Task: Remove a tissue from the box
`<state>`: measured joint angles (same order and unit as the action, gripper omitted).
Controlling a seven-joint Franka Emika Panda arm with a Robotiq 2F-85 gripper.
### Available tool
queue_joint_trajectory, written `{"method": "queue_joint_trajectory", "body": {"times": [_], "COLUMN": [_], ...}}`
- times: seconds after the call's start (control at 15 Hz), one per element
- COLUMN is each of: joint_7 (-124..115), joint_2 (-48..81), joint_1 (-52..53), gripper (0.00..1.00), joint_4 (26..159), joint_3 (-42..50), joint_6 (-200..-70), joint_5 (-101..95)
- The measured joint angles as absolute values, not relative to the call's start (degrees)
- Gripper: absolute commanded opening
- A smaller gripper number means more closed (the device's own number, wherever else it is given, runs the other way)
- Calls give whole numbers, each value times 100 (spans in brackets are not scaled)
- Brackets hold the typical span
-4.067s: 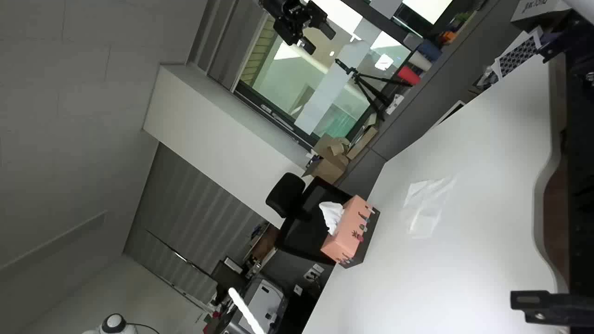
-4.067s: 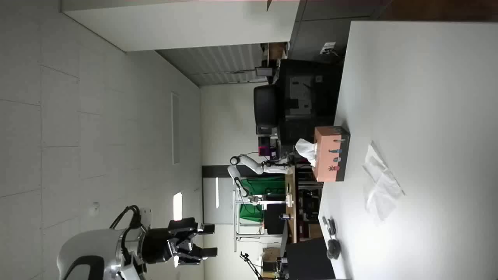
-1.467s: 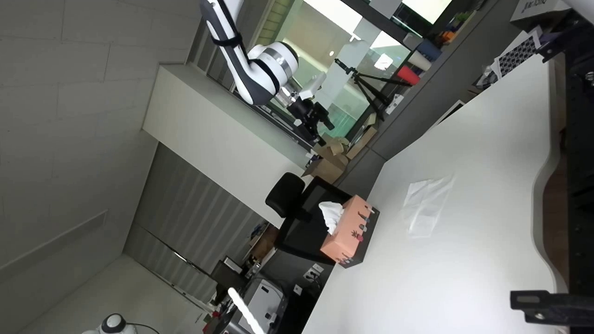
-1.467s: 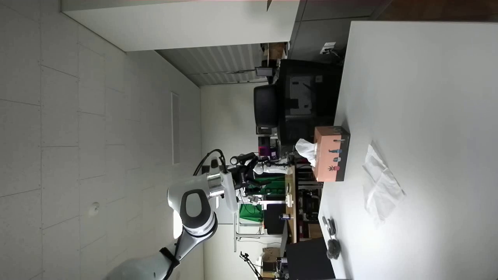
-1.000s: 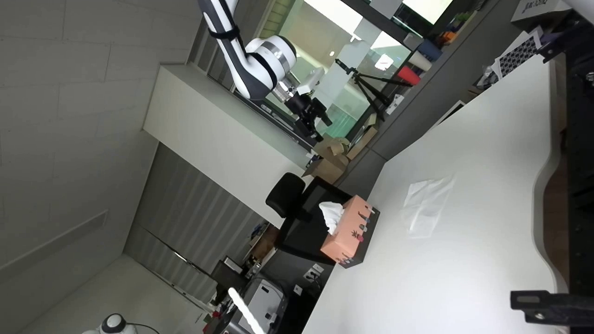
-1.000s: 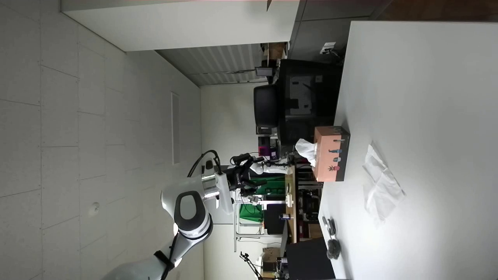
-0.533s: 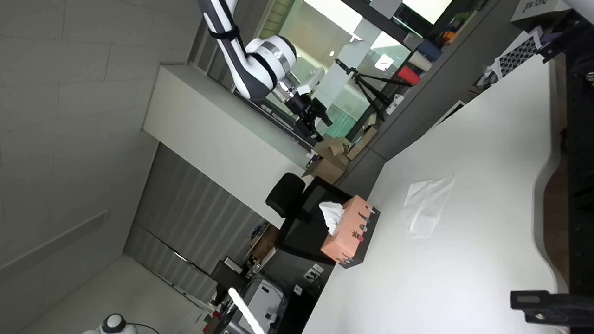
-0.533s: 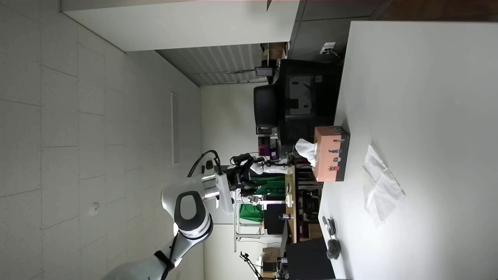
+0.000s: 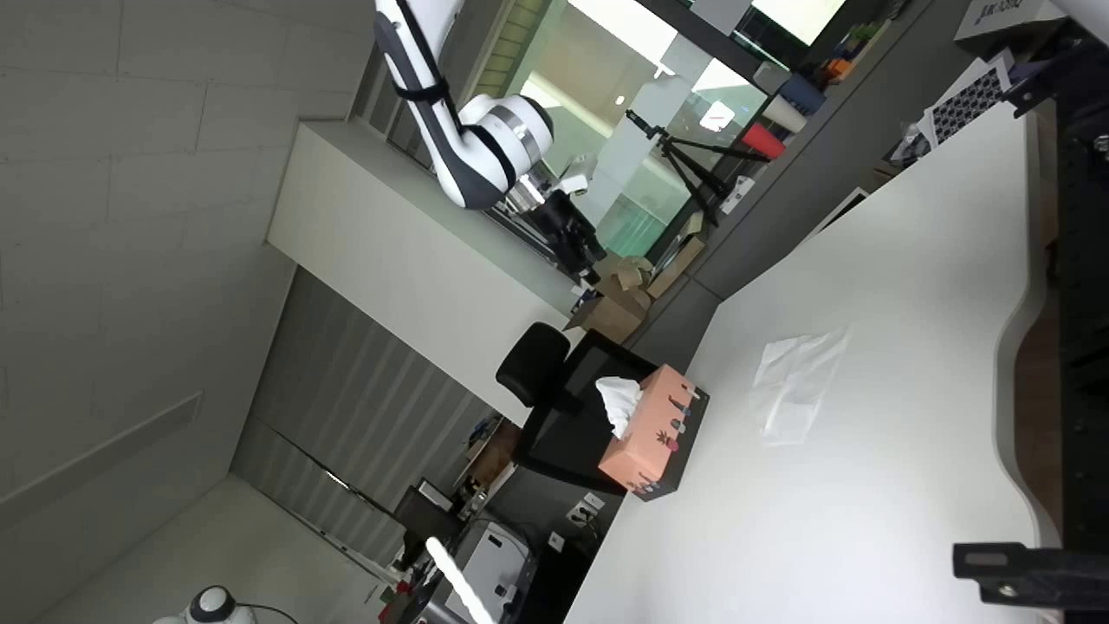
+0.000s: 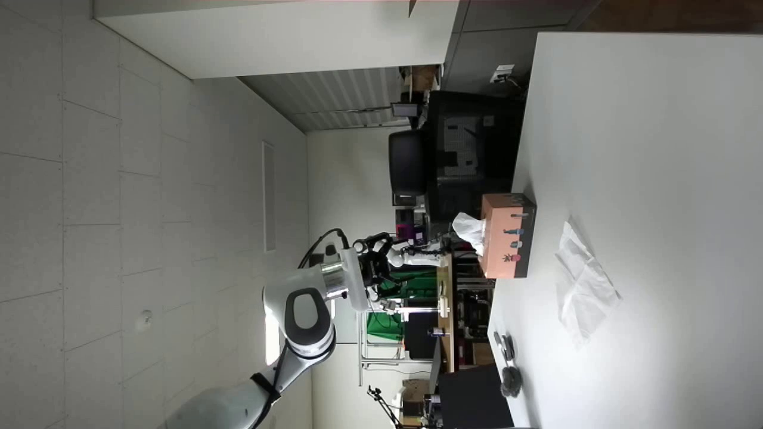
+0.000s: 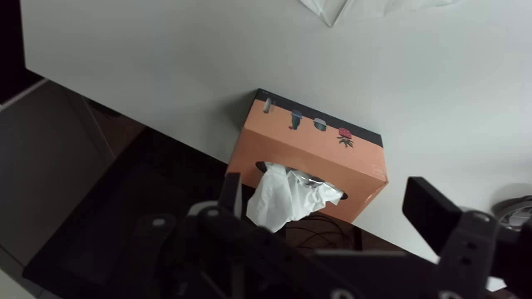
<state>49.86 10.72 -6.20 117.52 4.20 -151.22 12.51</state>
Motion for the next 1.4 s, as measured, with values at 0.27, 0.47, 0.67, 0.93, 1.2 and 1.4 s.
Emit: {"method": "queue_joint_trajectory", "body": {"times": [0.27, 0.47, 0.67, 0.93, 1.2, 1.4], "joint_7": [6050, 6269, 5986, 5619, 5615, 5614], "joint_2": [2072, 2889, 3610, 4072, 4078, 4078], "joint_1": [-949, -1048, -985, -839, -835, -830], "gripper": [100, 100, 100, 100, 100, 100], "joint_4": [10702, 9767, 8861, 8274, 8201, 8195], "joint_3": [-97, -231, -200, -73, -46, -36], "joint_6": [-14963, -14774, -14445, -14276, -14207, -14201], "joint_5": [1599, 1315, 772, 553, 553, 553]}}
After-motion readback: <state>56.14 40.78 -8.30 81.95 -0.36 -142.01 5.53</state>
